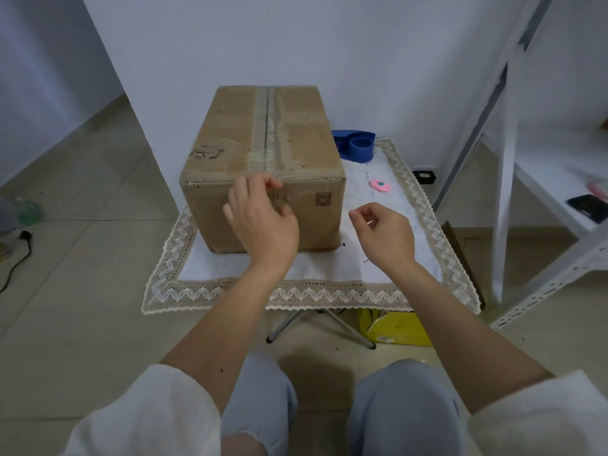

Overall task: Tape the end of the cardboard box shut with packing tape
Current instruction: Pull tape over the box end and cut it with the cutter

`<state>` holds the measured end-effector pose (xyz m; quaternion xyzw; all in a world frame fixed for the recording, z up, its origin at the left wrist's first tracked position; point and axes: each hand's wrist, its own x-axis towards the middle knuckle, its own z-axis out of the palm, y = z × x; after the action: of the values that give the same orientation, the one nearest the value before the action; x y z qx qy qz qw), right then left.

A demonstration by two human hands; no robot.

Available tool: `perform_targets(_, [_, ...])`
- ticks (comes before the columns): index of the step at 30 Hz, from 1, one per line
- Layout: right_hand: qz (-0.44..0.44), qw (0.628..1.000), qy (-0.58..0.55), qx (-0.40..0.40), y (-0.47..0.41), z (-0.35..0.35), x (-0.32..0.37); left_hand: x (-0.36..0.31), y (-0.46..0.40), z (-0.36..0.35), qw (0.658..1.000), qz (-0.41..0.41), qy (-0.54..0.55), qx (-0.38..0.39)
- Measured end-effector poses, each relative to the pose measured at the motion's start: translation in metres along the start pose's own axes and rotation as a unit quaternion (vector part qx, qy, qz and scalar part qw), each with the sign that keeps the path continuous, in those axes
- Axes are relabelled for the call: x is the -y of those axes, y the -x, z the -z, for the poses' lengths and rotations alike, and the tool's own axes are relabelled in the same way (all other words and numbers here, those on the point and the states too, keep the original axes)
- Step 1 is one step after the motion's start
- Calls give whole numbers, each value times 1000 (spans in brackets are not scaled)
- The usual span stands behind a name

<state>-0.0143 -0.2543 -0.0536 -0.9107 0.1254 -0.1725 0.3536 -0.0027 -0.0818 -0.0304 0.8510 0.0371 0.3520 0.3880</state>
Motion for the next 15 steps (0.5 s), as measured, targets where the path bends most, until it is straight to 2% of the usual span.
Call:
perform_targets(4, [-25, 999, 29, 4, -19, 7, -22, -20, 14, -13, 990, -135, 49, 8])
perform_targets(7, [-42, 998, 51, 19, -38, 13, -40, -35, 28, -29, 969, -210, 100, 86])
perform_targets(12, [-49, 992, 104, 59, -73, 20, -65, -39, 50, -68, 925, -168, 90, 328])
perform_targets(15, [-53, 988, 126, 77, -96, 18, -77, -34, 58, -95, 896, -128, 42, 423])
